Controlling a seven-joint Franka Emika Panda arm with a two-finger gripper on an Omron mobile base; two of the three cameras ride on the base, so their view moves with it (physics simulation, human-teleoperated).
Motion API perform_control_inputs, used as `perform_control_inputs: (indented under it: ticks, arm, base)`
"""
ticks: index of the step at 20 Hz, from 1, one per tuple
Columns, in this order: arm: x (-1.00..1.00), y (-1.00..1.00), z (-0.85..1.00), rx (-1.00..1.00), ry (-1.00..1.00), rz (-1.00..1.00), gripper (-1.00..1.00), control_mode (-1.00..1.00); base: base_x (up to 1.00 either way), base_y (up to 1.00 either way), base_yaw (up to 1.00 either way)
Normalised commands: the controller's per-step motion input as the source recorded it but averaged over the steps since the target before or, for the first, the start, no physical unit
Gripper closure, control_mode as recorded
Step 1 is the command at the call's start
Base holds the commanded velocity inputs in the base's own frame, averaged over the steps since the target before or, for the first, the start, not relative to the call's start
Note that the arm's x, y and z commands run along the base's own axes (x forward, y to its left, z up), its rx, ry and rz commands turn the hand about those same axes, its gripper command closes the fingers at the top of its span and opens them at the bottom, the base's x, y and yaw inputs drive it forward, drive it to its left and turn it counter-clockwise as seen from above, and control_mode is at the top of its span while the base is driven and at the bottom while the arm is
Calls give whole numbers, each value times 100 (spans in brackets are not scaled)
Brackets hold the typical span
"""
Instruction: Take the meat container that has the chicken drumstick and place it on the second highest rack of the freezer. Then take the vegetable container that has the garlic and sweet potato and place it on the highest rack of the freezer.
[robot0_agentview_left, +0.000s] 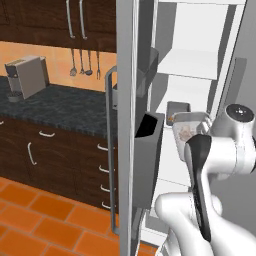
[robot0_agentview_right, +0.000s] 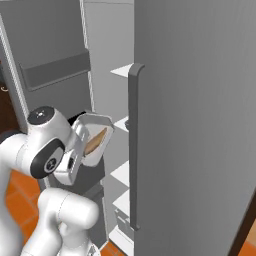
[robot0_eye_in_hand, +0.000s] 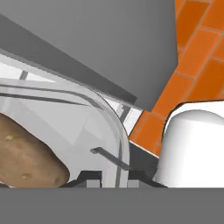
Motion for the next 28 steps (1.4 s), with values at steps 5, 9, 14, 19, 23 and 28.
perform_control_inputs:
  ticks: [5, 9, 14, 19, 23, 28]
  arm:
    - [10, 9, 78, 0, -26, -3, 100, -100]
    - [43, 1, 81, 0, 1, -16, 100, -100]
    - [53, 0, 63, 2, 7, -16, 100, -100]
    - [62, -1, 14, -3, -1, 0, 100, -100]
    - [59, -12, 11, 2, -4, -6, 100, -100]
    - [60, -21, 6, 13, -5, -7, 100, -100]
  base:
    - [0, 0, 0]
    - [0, 0, 0]
    - [0, 0, 0]
    - [0, 0, 0]
    - [0, 0, 0]
    - [0, 0, 0]
